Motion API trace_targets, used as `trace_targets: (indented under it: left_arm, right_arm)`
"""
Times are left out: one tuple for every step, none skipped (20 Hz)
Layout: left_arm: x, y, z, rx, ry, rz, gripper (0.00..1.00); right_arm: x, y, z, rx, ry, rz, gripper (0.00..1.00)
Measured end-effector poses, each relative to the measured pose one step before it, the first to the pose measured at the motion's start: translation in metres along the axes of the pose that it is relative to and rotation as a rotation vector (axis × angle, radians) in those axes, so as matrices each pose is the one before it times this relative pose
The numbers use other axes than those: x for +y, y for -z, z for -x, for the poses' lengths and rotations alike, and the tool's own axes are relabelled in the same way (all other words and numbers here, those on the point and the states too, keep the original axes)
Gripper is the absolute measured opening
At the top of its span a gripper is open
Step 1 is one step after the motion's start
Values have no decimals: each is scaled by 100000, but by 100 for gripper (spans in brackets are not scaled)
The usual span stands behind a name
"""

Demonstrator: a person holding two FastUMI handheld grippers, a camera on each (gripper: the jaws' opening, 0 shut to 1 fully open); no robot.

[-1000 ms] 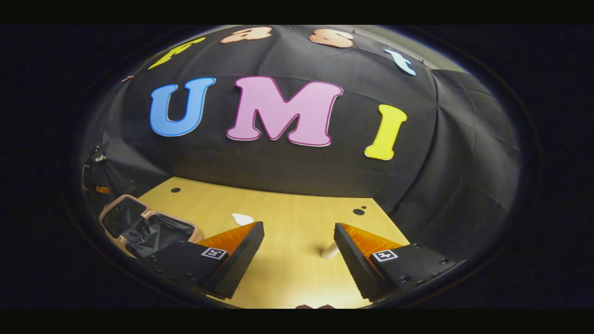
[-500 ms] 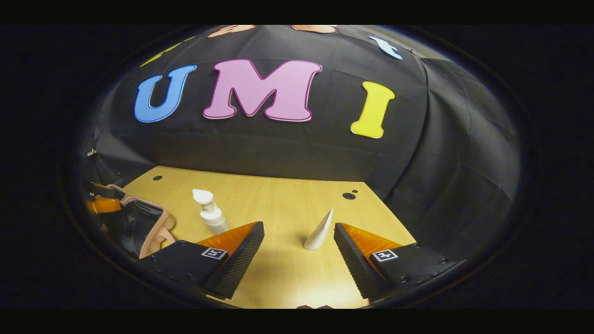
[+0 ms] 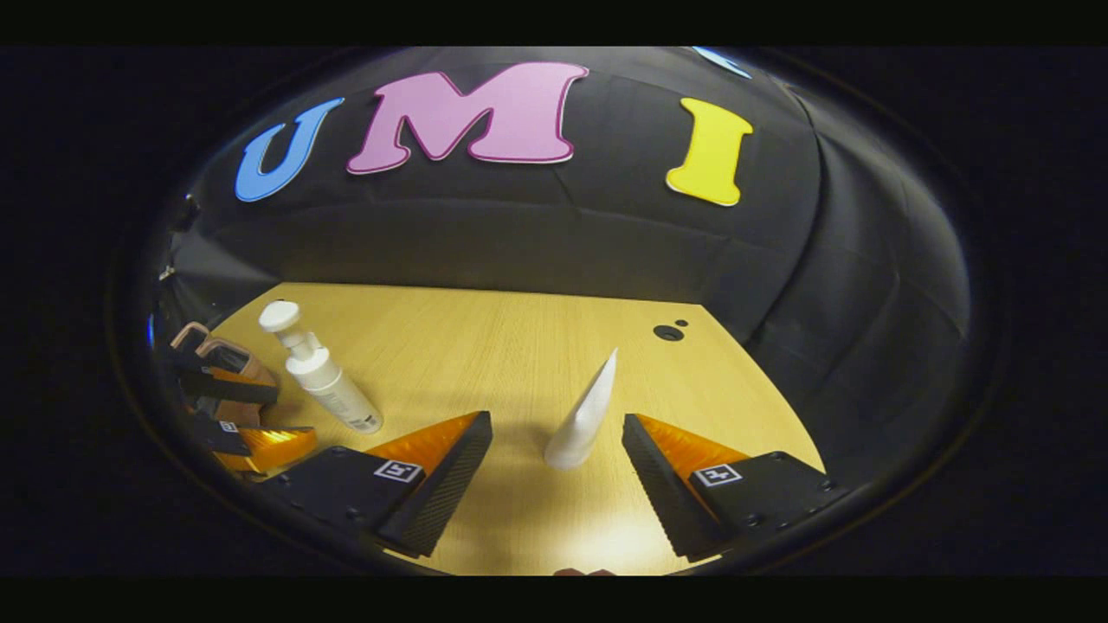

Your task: First open the suitcase, pack the skin care products into it, and then close the suitcase.

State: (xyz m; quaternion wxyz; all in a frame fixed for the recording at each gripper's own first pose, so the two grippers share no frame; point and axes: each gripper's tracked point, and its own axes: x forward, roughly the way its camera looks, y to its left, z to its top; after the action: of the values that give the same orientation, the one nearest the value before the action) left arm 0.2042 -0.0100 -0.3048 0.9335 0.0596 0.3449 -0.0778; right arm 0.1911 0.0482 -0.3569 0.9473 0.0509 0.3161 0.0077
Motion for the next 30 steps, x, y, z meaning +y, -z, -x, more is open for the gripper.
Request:
trace_targets:
  left_arm:
    - [228, -85, -1113, 464, -2164, 1414, 99]
    - [83, -196, -1052, 387, -1554, 1602, 99]
    - [52, -93, -911, 730, -1499, 1352, 99]
    - [10, -248, -845, -46, -1400, 1097, 99]
    - [-155, -123, -819, -193, -867, 1131, 99]
    - [-86, -263, -864, -522, -1323, 891, 99]
    - [-40, -19, -818, -12, -1904, 308, 99]
    - [-53, -63, -847, 235, -1702, -196, 99]
    - [-383, -36, -508, 525, 873, -444, 99]
    - [-358, -315, -925, -2198, -82, -62, 99]
    - [-455, -361, -287, -843, 1956, -26, 99]
    - [-172, -161, 678, 1485, -517, 968, 86]
    - [154, 366, 232, 1588, 66, 846, 72]
    - [90, 26, -545, 893, 401, 975, 59]
    - [168, -55, 33, 1288, 88, 426, 58]
    - [338, 181, 232, 1751, -342, -162, 54]
    - [242, 285, 458, 1055, 574, 329, 54]
    - [192, 46, 864, 586, 1471, 757, 53]
    - [260, 91, 1347, -127, 1488, 304, 53]
    - [400, -335, 1478, -859, 1139, -862, 53]
    - [806, -151, 1917, -785, 738, -1569, 53]
    - [684, -158, 2341, -300, 833, -1803, 53]
    - [610, 60, 2589, -76, 1339, -1469, 53]
    - [1003, 399, 2453, 1923, 1454, -1068, 56]
    - [1877, 1104, 2203, 3288, -600, -672, 53]
    - [2081, 1690, 2065, 6176, -2336, -422, 53]
    - [2290, 2195, 1402, 7035, -3515, 1038, 53]
    - [2532, 2245, 561, 6410, -3582, 1995, 53]
    - [2682, 2258, -413, 6342, -2905, 2064, 53]
    - [2247, 2480, -819, 8319, -2248, 2179, 53]
  right_arm:
    - [-34, 541, -849, 1518, -998, -932, 97]
    - [-23, 589, -693, 1618, -874, -455, 97]
    - [29, 445, -817, 1408, -1018, -307, 97]
    - [1, 404, -807, 1270, -747, -465, 98]
    - [-52, 263, -765, 822, -745, -431, 98]
    - [-220, 426, -687, 925, -53, -201, 97]
    - [-243, 266, -849, 959, 228, -308, 97]
    - [-230, 608, -772, 1344, 655, -689, 97]
    - [-172, 756, -729, 2450, 182, -1010, 97]
    - [263, 185, -477, 1013, -1325, -2323, 97]
    - [-61, -571, -2858, -2956, 390, -1724, 98]
    - [131, -356, 2075, 536, -381, -643, 90]
    - [-973, -175, 178, -948, 4856, 1839, 77]
    - [197, 332, 97, 1470, -1010, -469, 64]
    - [761, 300, 381, 1538, -3911, -1706, 51]
    - [0, 60, 186, 1237, -843, 297, 49]
    - [-34, -104, 498, 100, -296, 1773, 48]
    - [392, 17, 854, -662, -1245, 1133, 48]
    - [527, 152, 1041, 126, -1843, 877, 47]
    - [353, -380, 1072, -1446, -1351, 1605, 47]
    - [491, -480, 1280, -1651, -1275, 1751, 47]
    - [576, -463, 1327, -2082, -1500, 1266, 47]
    - [642, -437, 1423, -1560, -1783, 927, 47]
    - [845, -441, 1402, -1850, -1893, 761, 47]
    - [968, -529, 1350, -1980, -2024, 591, 47]
    - [1214, -300, 1554, -1693, -2074, 1349, 46]
    - [995, -122, 1193, -1394, -1411, 1151, 47]
    - [1094, -178, 915, -1152, -1802, 302, 47]
    - [1224, 12, 763, -222, -1872, -530, 47]
    - [1302, 17, 763, 249, -1949, -1334, 47]
